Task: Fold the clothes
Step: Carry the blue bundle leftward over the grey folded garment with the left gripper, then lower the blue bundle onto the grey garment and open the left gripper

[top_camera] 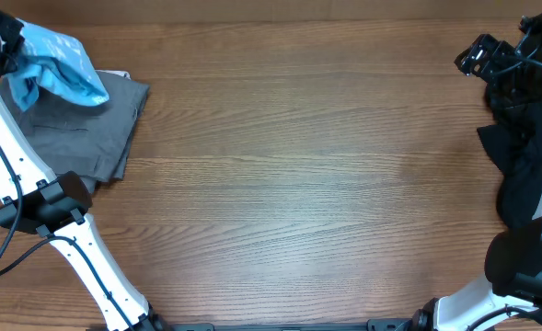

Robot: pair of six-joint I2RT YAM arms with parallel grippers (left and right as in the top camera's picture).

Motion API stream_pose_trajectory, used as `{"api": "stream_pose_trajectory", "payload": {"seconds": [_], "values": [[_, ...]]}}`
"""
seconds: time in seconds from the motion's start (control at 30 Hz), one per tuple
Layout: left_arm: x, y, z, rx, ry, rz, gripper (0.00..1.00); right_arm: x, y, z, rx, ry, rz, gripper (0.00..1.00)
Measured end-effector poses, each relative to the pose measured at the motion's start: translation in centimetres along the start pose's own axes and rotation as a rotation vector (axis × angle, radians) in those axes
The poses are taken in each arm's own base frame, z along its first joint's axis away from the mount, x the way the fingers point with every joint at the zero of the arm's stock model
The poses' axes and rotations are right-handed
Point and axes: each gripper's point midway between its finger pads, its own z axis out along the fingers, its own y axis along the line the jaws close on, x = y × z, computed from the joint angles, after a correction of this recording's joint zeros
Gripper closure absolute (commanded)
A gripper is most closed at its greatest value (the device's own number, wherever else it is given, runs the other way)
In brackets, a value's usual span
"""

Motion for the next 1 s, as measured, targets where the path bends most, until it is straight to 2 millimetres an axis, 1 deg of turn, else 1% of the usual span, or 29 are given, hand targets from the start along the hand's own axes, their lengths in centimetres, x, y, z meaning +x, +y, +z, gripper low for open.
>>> {"api": "stream_pose_trajectory", "payload": {"seconds": [0.13,0.23,0.3,0.37,0.53,0.67,0.87,1.0], "values": [[-0.9,-0.7,0.0,0.031,-0.036,-0.062,0.96,0.0,0.0,0.0,0.000,0.001,0.000,0.00],[-1.9,-1.8,-0.1,0.070,-0.078,-0.078,0.96,0.0,0.0,0.0,0.000,0.000,0.000,0.00],[-2.0,-2.4,0.2,0.083,-0.090,-0.080,0.96,0.0,0.0,0.0,0.000,0.000,0.000,0.00],[-1.6,-2.6,0.9,0.076,-0.083,-0.083,0.96,0.0,0.0,0.0,0.001,0.001,0.000,0.00],[0.7,-1.7,3.7,-0.011,-0.028,-0.082,0.96,0.0,0.0,0.0,0.000,0.001,0.001,0.00],[2.1,-0.7,5.1,-0.065,0.012,-0.083,0.96,0.0,0.0,0.0,0.001,0.001,0.000,0.00],[2.4,0.6,5.2,-0.110,0.028,-0.069,0.96,0.0,0.0,0.0,0.000,0.000,0.000,0.00],[3.5,2.3,4.8,-0.173,0.079,-0.075,0.96,0.0,0.0,0.0,0.000,0.000,0.000,0.00]]}}
